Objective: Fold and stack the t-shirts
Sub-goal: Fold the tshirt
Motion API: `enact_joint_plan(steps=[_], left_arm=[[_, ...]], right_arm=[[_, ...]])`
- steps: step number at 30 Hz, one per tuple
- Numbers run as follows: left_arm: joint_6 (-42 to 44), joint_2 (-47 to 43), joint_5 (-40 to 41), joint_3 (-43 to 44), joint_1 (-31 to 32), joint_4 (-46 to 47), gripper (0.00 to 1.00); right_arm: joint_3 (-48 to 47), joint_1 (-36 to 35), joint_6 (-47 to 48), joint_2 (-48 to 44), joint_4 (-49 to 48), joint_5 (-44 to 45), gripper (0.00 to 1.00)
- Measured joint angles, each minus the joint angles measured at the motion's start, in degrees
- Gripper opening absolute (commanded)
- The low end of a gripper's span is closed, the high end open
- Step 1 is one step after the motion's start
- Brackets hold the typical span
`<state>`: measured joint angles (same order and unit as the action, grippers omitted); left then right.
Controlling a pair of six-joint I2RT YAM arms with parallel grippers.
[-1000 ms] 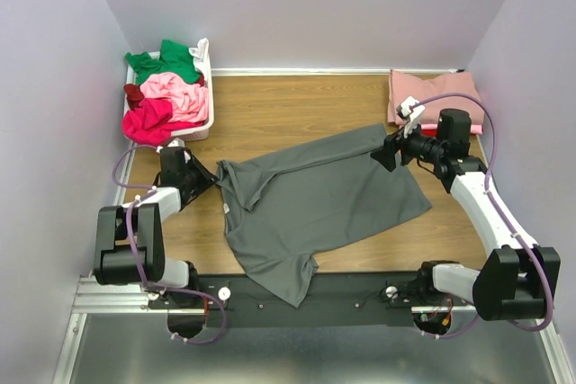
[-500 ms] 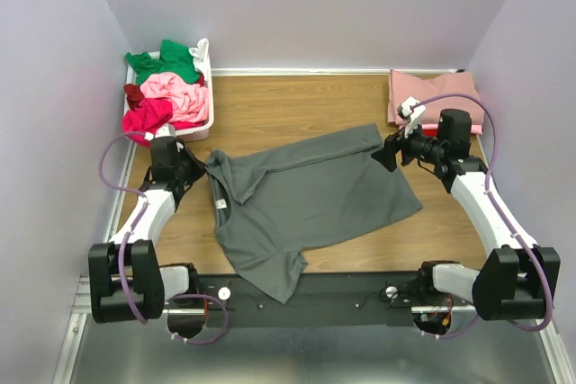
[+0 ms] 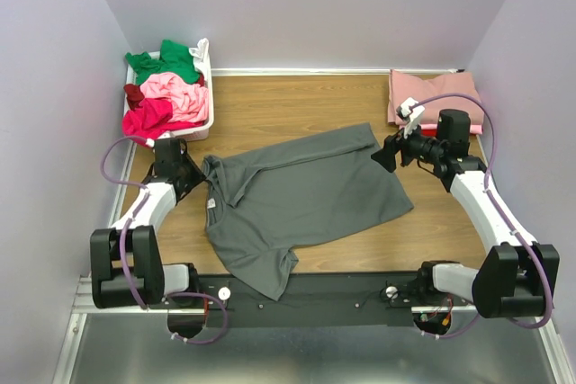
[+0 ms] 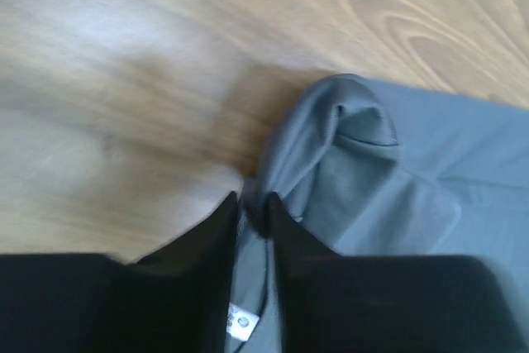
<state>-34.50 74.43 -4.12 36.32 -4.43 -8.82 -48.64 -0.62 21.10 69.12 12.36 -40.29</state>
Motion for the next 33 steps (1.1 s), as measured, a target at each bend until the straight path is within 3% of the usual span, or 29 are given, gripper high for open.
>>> enact_joint_plan(steps=[2,9,16,26,31,33], left_arm=[[-0.7,-1.5,2.1,0.0,0.0,-1.7,0.49],[0.7,-7.6,2.0,1.6,0.0,-1.5,0.48],[2.6,-2.1,-4.3,2.0,0.0,2.4,0.44],[3.3,8.7,-6.3,6.8,0.0,4.6,0.42],[3.6,11.5,-6.5,7.8,0.0,5.6,0.13],[3.7,12.0,-6.4,7.9,0.0,5.8,0.06]], right_arm=[[0.0,0.0,0.0,0.0,0.3,0.0,0.84],[0.0,0.0,0.4,0.3,0.8,0.0,0.84],[0.0,0.0,0.5,0.7,1.0,0.0,0.84],[0.0,0.0,1.0,1.0,1.0,-0.1,0.84],[0.0,0.0,1.0,1.5,1.0,-0.1,0.84],[0.0,0.0,1.0,1.5,1.1,-0.1,0.84]])
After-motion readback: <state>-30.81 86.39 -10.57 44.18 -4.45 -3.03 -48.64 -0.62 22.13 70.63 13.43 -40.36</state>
